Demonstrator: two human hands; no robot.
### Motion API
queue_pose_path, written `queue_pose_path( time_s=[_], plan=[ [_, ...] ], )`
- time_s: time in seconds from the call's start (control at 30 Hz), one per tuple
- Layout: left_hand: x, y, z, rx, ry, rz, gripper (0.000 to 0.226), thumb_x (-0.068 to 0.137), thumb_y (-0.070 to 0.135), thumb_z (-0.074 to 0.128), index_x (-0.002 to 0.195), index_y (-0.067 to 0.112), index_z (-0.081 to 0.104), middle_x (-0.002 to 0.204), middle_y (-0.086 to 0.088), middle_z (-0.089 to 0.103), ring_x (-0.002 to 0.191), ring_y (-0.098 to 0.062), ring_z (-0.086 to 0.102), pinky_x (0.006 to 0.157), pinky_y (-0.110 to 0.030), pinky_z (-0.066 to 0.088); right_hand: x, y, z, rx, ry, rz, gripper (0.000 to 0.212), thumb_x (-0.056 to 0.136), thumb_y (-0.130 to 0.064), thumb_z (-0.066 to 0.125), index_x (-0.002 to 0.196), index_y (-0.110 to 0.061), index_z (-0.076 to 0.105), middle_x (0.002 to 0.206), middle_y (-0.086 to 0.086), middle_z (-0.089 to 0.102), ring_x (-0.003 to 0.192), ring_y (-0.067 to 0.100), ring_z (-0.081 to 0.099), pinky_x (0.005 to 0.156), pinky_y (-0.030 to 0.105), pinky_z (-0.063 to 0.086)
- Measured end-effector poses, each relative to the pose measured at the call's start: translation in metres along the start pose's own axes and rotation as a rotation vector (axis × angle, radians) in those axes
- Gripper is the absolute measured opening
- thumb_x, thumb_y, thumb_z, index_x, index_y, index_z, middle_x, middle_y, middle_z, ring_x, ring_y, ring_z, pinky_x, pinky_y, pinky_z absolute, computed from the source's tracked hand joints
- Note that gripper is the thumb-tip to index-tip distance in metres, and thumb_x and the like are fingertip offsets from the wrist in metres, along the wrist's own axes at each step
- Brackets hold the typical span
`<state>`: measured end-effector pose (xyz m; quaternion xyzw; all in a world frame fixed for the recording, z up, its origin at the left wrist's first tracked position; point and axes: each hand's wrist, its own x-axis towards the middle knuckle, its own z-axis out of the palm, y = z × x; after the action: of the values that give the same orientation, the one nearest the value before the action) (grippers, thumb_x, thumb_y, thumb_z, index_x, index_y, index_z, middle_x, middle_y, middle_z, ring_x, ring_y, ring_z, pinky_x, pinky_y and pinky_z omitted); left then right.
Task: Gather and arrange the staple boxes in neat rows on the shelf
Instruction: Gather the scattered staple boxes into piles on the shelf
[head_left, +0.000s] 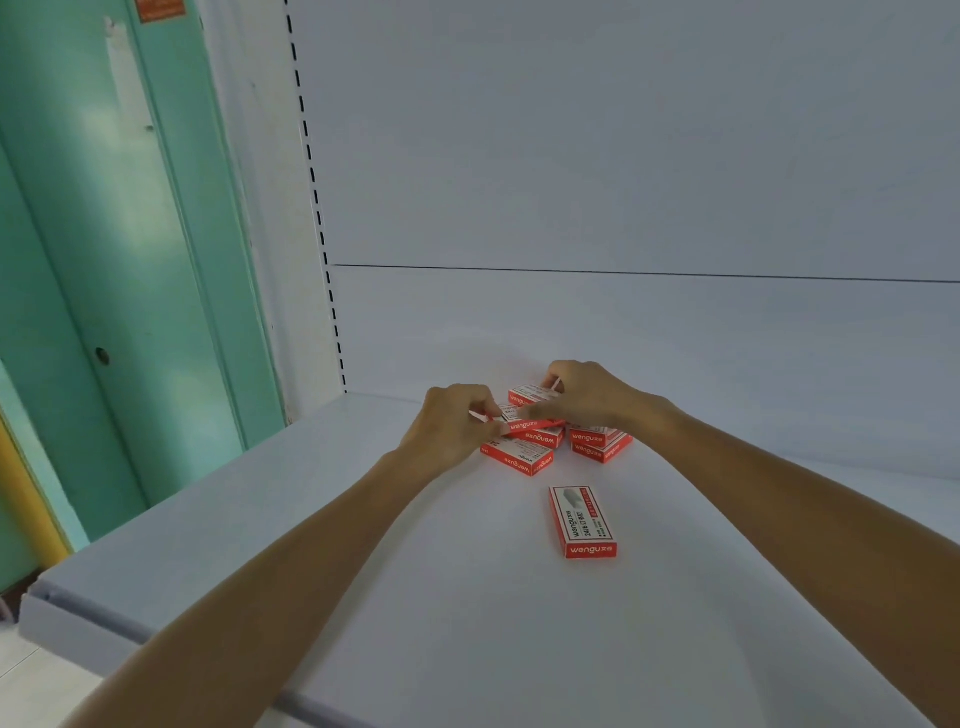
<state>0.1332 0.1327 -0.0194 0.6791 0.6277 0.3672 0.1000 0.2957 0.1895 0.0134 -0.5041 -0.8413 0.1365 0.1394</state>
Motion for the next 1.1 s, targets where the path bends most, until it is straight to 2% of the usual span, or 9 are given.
queue_pose_path(
  time_s=[0.2,0.27,0.37,0.47,0.73,0.83,0.97,1.1],
  plan=[
    [0.002,0.001,-0.004,0.016,-0.061,-0.012,0.021,0.079,0.021,0.071,0.096,0.009,0.069,0.107,-0.007,0.067,0.101,-0.017,0.062,0.083,-0.026,0.048,-0.002,-0.002,0.003,-0.006,0.036,-0.031,0.057,0.082,-0.048,0.062,0.122,-0.011,0.046,0.123,0.008,0.058,0.088,0.013,0.052,0.074,0.023,0.043],
    [0.002,0.001,-0.002,0.026,-0.037,-0.025,0.026,0.078,0.020,0.072,0.101,0.009,0.067,0.110,-0.009,0.066,0.102,-0.018,0.062,0.079,-0.023,0.048,-0.003,-0.001,0.004,-0.001,0.049,-0.042,0.057,0.081,-0.048,0.063,0.122,-0.011,0.047,0.123,0.008,0.058,0.090,0.014,0.053,0.074,0.023,0.043],
    [0.004,0.004,0.001,0.004,-0.007,-0.062,0.029,0.077,0.020,0.074,0.101,0.007,0.064,0.111,-0.009,0.064,0.096,-0.016,0.061,0.064,-0.012,0.043,-0.002,-0.001,0.005,0.007,0.091,-0.073,0.056,0.080,-0.046,0.065,0.122,-0.010,0.050,0.124,0.009,0.059,0.101,0.019,0.058,0.077,0.023,0.045],
    [0.008,0.010,0.004,0.039,-0.021,-0.047,0.027,0.079,0.021,0.072,0.100,0.006,0.066,0.110,-0.010,0.064,0.086,-0.015,0.059,0.058,-0.012,0.041,-0.003,-0.001,0.005,0.030,0.077,-0.064,0.056,0.081,-0.044,0.064,0.123,-0.010,0.051,0.126,0.010,0.059,0.104,0.022,0.060,0.077,0.023,0.045],
    [0.001,0.006,-0.001,0.026,-0.022,-0.020,0.030,0.081,0.022,0.069,0.106,0.006,0.066,0.112,-0.010,0.066,0.094,-0.016,0.063,0.070,-0.017,0.046,-0.003,0.004,0.007,0.071,0.078,-0.048,0.057,0.082,-0.045,0.064,0.125,-0.011,0.049,0.128,0.010,0.057,0.107,0.021,0.058,0.074,0.021,0.042],
    [-0.002,0.004,-0.001,-0.024,-0.005,-0.050,0.043,0.078,0.023,0.072,0.113,0.005,0.058,0.115,-0.013,0.065,0.098,-0.020,0.064,0.076,-0.023,0.048,-0.004,0.002,0.009,0.086,0.083,-0.053,0.057,0.081,-0.044,0.065,0.126,-0.011,0.049,0.129,0.010,0.057,0.108,0.022,0.058,0.076,0.021,0.043],
    [0.002,0.006,0.000,-0.083,-0.010,-0.055,0.047,0.075,0.020,0.075,0.115,0.006,0.055,0.113,-0.013,0.065,0.081,-0.013,0.060,0.061,-0.013,0.046,-0.004,-0.001,0.010,0.102,0.083,-0.073,0.054,0.081,-0.042,0.066,0.123,-0.012,0.050,0.126,0.010,0.058,0.106,0.022,0.058,0.078,0.024,0.045],
    [0.002,0.009,0.005,-0.017,-0.099,-0.015,0.053,0.073,0.025,0.077,0.117,0.008,0.053,0.113,-0.008,0.063,0.083,-0.014,0.061,0.062,-0.016,0.047,-0.004,-0.001,0.011,0.132,0.092,-0.075,0.051,0.081,-0.040,0.067,0.120,-0.012,0.051,0.123,0.011,0.059,0.094,0.018,0.059,0.070,0.019,0.045]
  ],
)
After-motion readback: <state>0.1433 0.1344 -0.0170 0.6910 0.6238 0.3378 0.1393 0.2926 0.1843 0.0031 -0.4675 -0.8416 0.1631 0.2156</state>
